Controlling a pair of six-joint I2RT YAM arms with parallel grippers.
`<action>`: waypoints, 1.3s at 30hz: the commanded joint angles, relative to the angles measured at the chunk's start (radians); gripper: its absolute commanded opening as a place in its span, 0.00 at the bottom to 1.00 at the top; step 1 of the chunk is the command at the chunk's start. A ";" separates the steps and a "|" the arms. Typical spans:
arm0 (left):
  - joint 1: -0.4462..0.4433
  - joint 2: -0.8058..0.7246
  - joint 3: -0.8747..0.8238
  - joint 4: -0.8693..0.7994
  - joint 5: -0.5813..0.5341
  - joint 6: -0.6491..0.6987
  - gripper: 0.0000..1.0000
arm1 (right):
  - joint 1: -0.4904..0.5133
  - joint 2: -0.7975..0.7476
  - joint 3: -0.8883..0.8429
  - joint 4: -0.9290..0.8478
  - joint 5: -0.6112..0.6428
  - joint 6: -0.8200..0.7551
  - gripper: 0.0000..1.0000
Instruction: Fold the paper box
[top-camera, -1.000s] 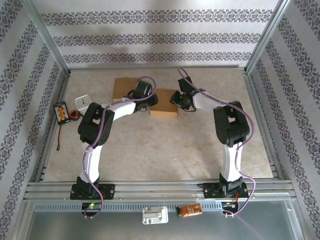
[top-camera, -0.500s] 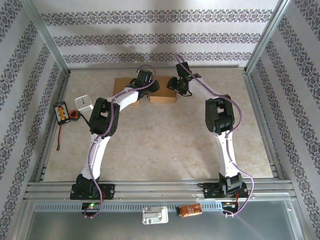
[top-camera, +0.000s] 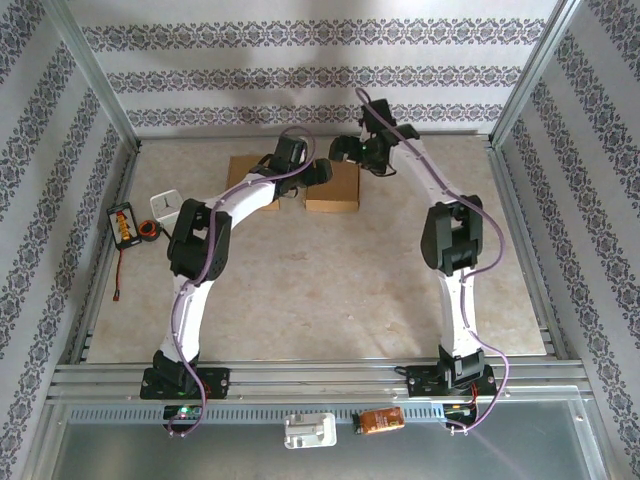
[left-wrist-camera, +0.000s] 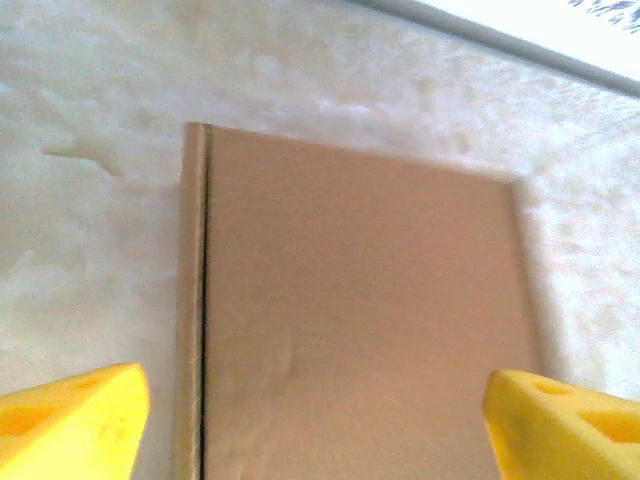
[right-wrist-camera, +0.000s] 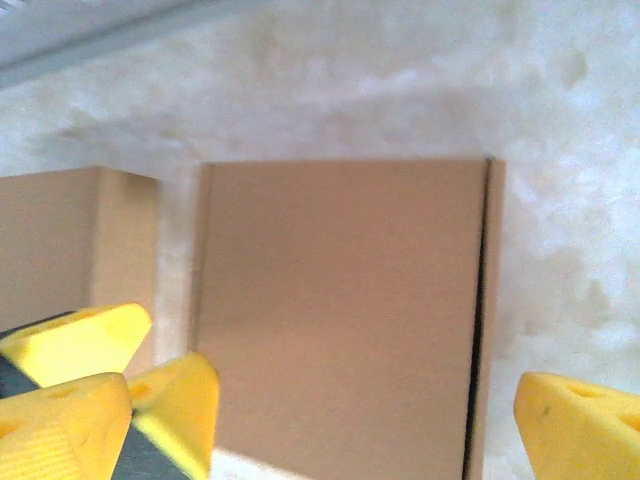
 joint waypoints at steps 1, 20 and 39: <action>-0.019 -0.189 -0.102 0.059 0.021 0.064 0.93 | 0.004 -0.202 -0.049 -0.020 -0.005 -0.108 0.98; 0.106 -1.338 -1.278 0.224 -0.385 0.361 1.00 | -0.186 -1.163 -1.632 0.879 0.388 -0.348 0.98; 0.621 -0.718 -1.437 1.130 0.139 0.386 1.00 | -0.302 -0.695 -1.748 1.649 0.174 -0.423 0.98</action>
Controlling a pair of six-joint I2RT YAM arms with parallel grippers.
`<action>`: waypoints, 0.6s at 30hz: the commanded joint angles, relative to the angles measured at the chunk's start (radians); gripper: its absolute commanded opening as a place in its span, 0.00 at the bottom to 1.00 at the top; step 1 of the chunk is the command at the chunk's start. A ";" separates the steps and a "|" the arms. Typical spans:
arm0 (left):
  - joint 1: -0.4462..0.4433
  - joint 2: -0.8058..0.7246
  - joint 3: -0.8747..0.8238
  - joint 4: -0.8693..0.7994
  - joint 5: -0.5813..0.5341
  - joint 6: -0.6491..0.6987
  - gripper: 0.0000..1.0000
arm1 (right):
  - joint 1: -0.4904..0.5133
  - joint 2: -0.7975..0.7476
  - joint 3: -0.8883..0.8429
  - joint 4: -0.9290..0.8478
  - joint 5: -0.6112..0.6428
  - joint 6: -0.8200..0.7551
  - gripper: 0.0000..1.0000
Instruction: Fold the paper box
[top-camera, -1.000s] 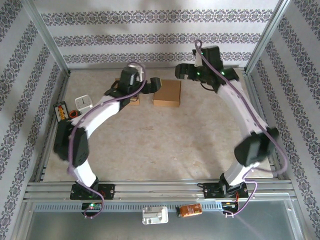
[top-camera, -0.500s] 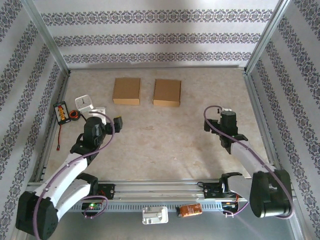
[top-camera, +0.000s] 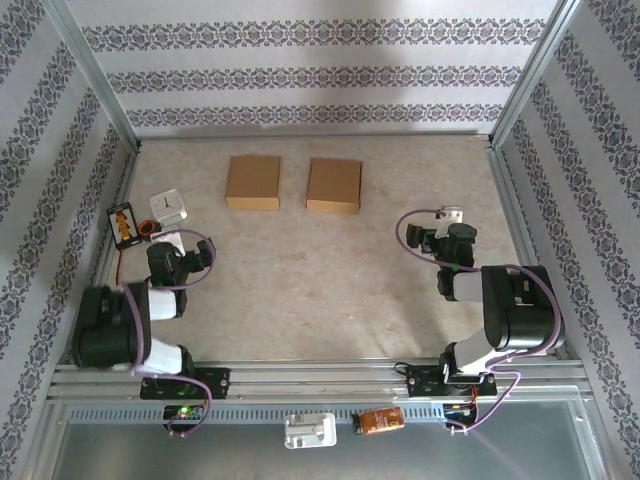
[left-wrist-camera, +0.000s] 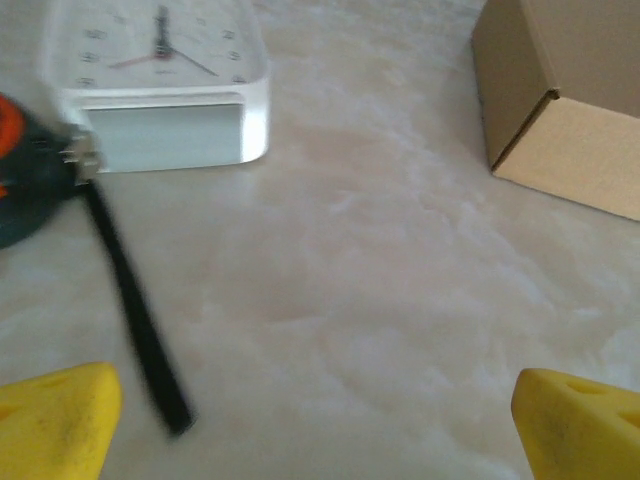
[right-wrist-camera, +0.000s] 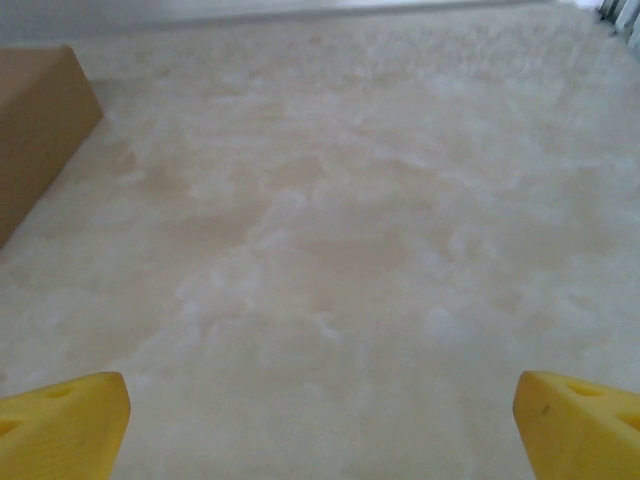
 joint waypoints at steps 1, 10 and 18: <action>-0.015 -0.027 0.055 0.109 0.099 0.027 1.00 | 0.021 -0.004 0.017 0.086 0.028 -0.020 0.98; -0.139 0.111 0.059 0.251 -0.110 0.104 0.99 | 0.024 -0.004 0.019 0.082 0.031 -0.023 0.98; -0.148 0.102 0.083 0.193 -0.054 0.132 0.99 | 0.027 -0.003 0.022 0.077 0.038 -0.027 0.98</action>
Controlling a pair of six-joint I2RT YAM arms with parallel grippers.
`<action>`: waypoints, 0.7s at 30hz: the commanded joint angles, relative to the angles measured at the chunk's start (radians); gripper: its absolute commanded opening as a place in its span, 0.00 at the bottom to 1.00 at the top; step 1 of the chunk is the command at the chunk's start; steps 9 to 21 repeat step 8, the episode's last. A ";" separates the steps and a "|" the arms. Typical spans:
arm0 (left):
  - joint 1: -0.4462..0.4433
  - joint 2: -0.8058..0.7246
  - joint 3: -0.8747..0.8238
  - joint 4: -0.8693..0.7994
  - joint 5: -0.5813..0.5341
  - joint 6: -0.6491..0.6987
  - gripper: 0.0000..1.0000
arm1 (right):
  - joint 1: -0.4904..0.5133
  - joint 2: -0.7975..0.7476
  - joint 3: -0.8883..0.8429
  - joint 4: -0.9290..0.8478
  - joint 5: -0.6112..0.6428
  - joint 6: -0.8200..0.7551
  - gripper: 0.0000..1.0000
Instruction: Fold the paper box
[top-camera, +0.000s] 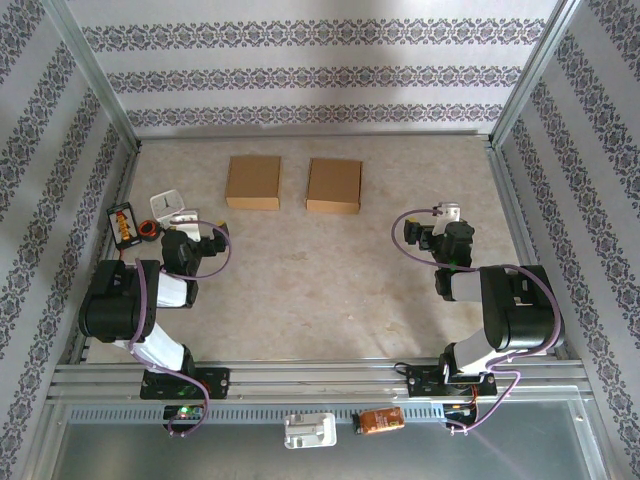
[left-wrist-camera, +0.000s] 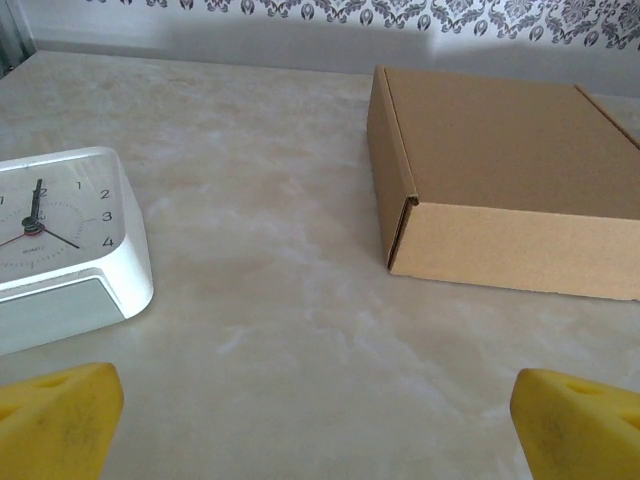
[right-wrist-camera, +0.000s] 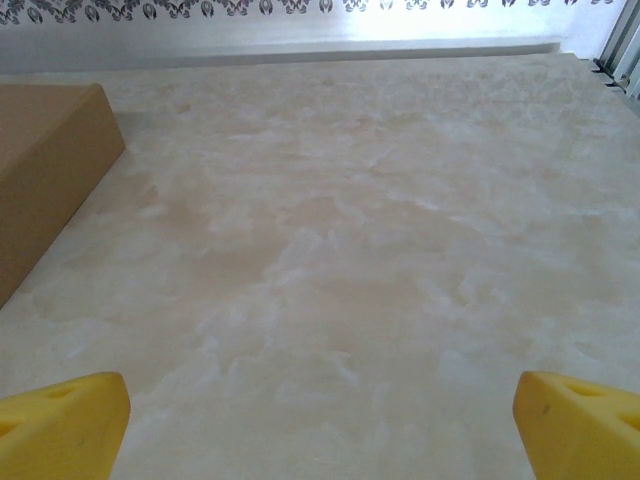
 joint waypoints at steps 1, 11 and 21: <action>-0.009 -0.011 0.035 -0.054 0.039 0.043 0.99 | 0.013 -0.004 0.021 0.032 0.035 -0.019 0.98; -0.010 -0.008 0.051 -0.082 0.055 0.054 0.99 | 0.018 -0.007 0.015 0.037 0.051 -0.015 0.98; -0.010 -0.008 0.051 -0.082 0.055 0.054 0.99 | 0.018 -0.007 0.015 0.037 0.051 -0.015 0.98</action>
